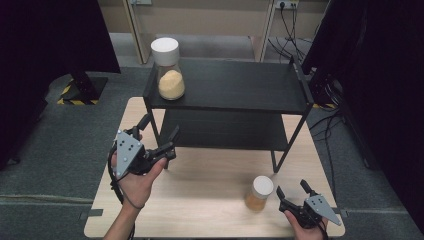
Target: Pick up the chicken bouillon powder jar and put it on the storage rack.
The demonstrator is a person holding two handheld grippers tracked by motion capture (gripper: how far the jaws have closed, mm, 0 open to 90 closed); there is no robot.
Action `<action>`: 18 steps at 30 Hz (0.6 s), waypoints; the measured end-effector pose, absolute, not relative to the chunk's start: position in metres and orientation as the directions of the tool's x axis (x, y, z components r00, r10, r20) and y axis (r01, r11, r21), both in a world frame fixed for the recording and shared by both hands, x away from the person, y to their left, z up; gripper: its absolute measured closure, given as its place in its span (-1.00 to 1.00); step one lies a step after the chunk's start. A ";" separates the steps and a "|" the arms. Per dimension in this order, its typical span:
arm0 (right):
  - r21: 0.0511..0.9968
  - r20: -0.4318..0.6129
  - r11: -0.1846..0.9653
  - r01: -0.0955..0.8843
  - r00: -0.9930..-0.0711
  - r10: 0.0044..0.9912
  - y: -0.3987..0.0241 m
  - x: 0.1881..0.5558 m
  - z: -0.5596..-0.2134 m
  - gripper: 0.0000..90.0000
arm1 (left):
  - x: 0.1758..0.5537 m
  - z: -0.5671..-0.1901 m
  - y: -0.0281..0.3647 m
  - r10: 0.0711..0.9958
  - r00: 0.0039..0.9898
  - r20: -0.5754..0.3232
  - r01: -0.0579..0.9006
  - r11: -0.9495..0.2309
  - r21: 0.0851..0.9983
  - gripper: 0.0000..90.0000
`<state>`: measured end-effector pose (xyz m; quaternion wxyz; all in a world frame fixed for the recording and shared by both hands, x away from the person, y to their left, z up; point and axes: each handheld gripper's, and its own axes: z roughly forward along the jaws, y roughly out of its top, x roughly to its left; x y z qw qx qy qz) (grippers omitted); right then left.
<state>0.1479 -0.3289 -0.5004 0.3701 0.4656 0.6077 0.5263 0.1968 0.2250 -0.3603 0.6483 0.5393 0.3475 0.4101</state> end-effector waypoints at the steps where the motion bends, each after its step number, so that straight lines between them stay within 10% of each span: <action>1: 0.984 0.040 0.013 0.176 -0.293 0.955 -0.329 0.148 -0.500 -0.79 | 0.196 -0.363 0.225 0.906 0.422 -0.012 -0.155 0.085 0.984 -0.69; 18: 0.985 0.034 0.018 0.173 -0.295 0.955 -0.329 0.148 -0.501 -0.79 | 0.195 -0.405 0.229 0.888 0.458 -0.035 -0.109 0.095 0.990 -0.69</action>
